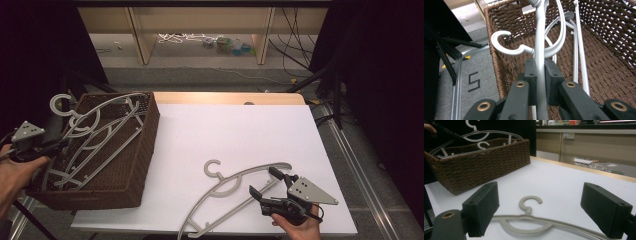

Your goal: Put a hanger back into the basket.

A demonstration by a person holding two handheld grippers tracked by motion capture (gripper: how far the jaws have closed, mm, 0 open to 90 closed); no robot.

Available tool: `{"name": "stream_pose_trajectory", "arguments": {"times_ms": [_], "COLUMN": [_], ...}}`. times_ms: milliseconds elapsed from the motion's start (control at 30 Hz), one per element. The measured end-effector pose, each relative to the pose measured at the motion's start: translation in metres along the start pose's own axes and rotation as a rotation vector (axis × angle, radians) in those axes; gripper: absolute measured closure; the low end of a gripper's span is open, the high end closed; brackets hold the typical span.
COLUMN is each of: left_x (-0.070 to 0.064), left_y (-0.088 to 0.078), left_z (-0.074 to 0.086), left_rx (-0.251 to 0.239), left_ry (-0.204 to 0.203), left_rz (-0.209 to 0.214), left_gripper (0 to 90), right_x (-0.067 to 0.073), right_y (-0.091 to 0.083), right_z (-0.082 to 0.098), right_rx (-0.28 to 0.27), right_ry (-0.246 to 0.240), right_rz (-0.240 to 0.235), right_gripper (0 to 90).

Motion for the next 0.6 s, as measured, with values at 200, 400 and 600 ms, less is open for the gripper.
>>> {"name": "stream_pose_trajectory", "arguments": {"times_ms": [200, 400, 600], "left_x": [-0.008, -0.015, -0.017], "left_y": [0.012, 0.027, 0.032], "left_z": [0.003, 0.009, 0.014], "left_rx": [0.088, 0.144, 0.171], "left_ry": [0.072, 0.058, 0.036], "left_rz": [0.043, 0.068, 0.082], "left_gripper": [81.9, 81.8, 81.7], "right_x": [0.000, 0.001, 0.000], "right_y": [0.000, 0.001, 0.000], "right_z": [0.001, -0.001, -0.001], "right_rx": [0.009, -0.007, -0.006], "right_ry": [0.000, 0.009, 0.007], "right_rz": [-0.002, -0.010, -0.003], "right_gripper": [16.0, 16.0, 16.0]}}
Point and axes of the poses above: each handheld gripper's, and its own axes: y roughly forward along the jaws, z roughly out of its underside, x roughly to its left, the point moved 9 cm from there along y, roughly forward along the jaws, and after that the axes turned 15 degrees about y, right-handed, at the moved point
